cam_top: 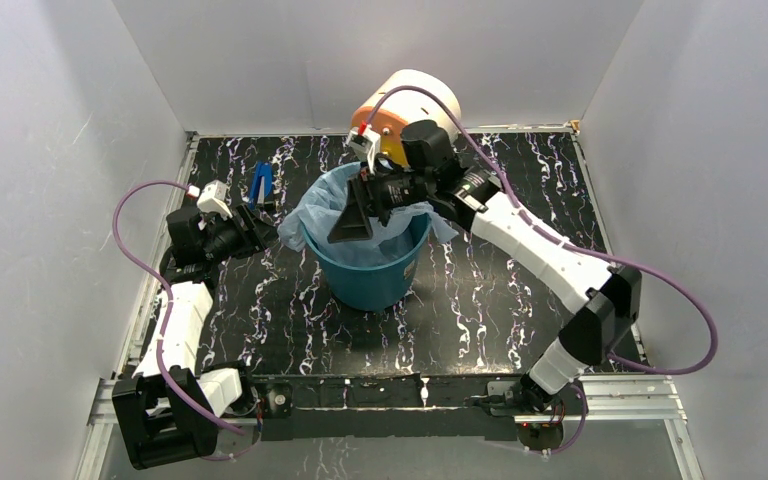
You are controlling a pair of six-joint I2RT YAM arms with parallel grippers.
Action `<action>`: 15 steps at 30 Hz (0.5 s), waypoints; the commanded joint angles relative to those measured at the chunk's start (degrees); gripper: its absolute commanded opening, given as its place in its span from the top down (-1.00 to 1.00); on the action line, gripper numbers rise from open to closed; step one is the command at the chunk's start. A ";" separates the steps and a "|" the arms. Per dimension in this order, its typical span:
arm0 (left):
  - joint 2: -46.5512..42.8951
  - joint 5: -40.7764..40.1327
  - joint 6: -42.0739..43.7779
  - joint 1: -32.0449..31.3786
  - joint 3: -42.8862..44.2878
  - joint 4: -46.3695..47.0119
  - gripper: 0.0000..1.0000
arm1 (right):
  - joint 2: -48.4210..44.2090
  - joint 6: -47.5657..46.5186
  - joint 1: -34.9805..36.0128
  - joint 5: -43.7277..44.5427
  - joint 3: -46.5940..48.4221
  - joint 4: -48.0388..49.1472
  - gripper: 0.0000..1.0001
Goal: Put the trash bags into the trash bin
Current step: Place the trash bag in the trash bin.
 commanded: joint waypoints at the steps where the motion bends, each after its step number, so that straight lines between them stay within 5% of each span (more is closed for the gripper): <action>1: -1.21 -0.35 0.94 0.22 0.69 -0.38 -0.13 | 4.82 6.97 -0.09 7.78 5.30 3.07 -0.81; 8: -1.64 -0.27 0.90 0.17 0.44 -0.38 -0.13 | 6.20 13.63 -0.08 10.78 5.49 9.78 -0.66; 15: -1.31 -0.64 0.89 0.20 0.55 -0.38 -0.14 | 6.07 13.20 -0.02 4.36 5.76 9.97 -0.37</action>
